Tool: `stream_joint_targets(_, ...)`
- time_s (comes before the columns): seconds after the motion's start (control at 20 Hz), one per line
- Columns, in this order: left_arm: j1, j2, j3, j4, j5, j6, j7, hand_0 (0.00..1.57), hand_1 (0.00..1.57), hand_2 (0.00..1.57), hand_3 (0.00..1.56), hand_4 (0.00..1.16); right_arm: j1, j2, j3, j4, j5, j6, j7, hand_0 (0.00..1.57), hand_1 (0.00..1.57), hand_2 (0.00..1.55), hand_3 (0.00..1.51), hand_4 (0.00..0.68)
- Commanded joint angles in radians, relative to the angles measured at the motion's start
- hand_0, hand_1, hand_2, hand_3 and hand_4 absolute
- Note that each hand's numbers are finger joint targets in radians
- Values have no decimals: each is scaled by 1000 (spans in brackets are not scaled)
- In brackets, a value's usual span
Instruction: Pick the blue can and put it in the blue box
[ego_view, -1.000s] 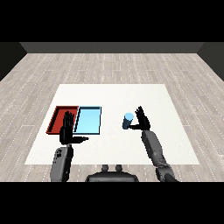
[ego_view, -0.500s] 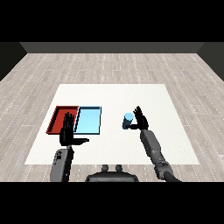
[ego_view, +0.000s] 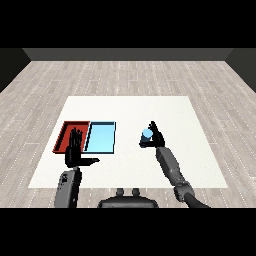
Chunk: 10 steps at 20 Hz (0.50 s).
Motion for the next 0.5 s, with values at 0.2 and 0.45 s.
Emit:
stream_joint_targets(0.2,2,8,22,33,20,-38,-63,0,0,0,0,0,-60,-26,-13,136,26,18,-45,0,0,0,0,0)
stream_joint_targets(0.45,74,3,5,20,-1,-45,-83,0,0,0,0,0,-125,23,10,171,-3,-23,-42,0,0,0,0,0)
